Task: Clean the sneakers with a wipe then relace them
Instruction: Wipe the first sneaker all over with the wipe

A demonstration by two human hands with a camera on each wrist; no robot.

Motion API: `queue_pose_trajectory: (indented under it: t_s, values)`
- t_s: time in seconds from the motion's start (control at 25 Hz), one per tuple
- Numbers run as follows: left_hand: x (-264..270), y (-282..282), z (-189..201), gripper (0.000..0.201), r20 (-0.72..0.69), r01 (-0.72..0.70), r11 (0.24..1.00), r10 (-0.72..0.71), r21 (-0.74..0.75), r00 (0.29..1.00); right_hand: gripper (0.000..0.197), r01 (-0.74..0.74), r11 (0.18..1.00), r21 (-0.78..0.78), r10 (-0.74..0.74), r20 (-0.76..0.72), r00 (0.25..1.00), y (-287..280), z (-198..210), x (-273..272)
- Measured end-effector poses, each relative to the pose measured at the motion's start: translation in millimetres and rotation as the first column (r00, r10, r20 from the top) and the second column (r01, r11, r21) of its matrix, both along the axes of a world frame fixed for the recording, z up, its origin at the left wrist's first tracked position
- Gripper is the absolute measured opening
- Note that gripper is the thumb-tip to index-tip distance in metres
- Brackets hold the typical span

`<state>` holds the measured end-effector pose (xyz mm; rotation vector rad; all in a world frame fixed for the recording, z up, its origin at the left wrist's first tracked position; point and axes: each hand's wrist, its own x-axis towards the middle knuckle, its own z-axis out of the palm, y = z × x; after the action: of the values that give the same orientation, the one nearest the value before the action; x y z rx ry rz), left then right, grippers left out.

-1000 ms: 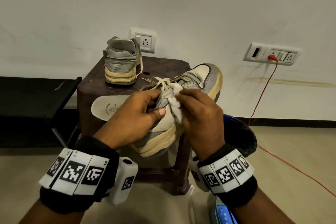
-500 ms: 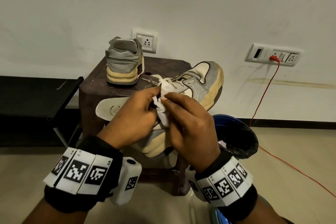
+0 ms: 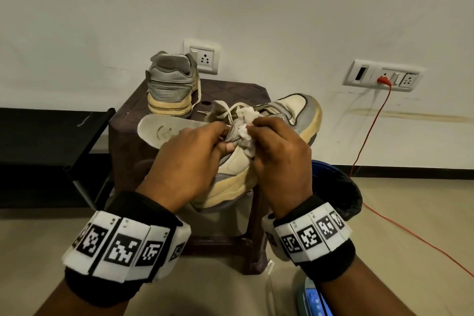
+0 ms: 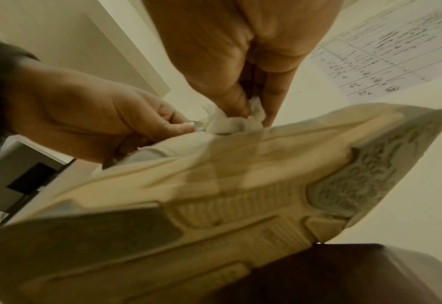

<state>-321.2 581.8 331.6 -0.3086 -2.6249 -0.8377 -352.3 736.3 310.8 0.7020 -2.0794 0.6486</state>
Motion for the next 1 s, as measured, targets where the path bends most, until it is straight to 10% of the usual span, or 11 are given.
queue_pose_trajectory:
  t_s: [0.12, 0.4, 0.68, 1.0]
  values:
    - [0.9, 6.2, -4.6, 0.02, -0.035, -0.048, 0.985, 0.042, -0.165, 0.998, 0.025, 0.087, 0.995, -0.04, -0.085, 0.03, 0.996, 4.9, 4.1, -10.2]
    - [0.2, 2.6, -3.3, 0.017, 0.03, -0.009, 0.988, 0.005, 0.155, 1.0, 0.022, -0.173, 0.983, 0.06, 0.176, -0.048, 0.983, -12.3, -5.5, 19.6]
    - [3.3, 11.0, 0.1, 0.025, -0.02, -0.069, 0.996, 0.07, 0.058, 0.997, 0.028, 0.076, 0.997, 0.022, -0.076, 0.0, 0.997, 15.2, 10.9, -17.4]
    - [-10.5, 1.9, -6.0, 0.031, -0.009, -0.109, 0.958, 0.116, 0.264, 0.993, 0.021, -0.157, 0.974, 0.162, 0.164, -0.028, 0.986, 10.0, -5.8, 17.5]
